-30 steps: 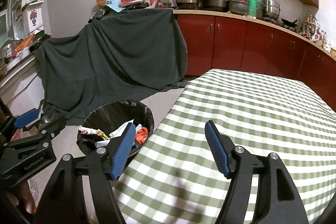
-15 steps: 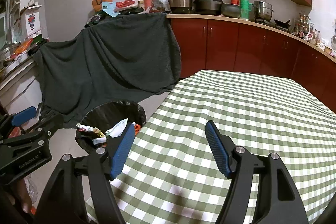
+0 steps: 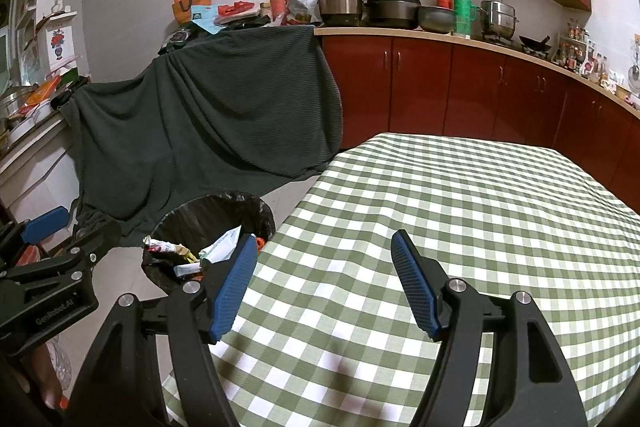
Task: Collect trash
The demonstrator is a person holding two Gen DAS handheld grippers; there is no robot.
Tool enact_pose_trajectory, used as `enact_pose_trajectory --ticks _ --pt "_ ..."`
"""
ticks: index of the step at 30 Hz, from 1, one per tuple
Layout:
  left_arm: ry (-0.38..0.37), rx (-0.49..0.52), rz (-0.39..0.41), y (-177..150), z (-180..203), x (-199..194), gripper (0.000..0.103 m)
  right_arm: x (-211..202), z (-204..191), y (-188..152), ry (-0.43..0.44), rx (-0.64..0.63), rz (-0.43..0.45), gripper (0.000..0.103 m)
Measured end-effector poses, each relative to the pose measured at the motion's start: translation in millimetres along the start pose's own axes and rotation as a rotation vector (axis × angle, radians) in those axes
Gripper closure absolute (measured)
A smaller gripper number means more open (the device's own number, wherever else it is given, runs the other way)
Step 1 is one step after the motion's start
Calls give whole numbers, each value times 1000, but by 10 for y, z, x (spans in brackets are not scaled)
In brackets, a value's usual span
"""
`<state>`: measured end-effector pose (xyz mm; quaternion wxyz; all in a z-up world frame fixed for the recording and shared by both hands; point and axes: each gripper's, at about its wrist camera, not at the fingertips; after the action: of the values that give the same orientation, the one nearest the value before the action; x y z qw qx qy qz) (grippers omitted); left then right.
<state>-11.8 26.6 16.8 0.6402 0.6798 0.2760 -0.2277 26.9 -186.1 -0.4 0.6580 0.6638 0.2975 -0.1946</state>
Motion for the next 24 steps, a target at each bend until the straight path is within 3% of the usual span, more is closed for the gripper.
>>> enact_pose_trajectory --ticks 24 --pt "-1 -1 0 4 -14 -2 22 -5 19 -3 -1 0 -1 36"
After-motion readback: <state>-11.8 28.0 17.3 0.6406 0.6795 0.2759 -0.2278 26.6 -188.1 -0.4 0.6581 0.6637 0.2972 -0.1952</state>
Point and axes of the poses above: each gripper's, at about its wrist camera, not at the fingertips, and x roughly the way its jaws point, z to its right, y to its top, and after that the axes turned 6 degrees about -z, right-handed
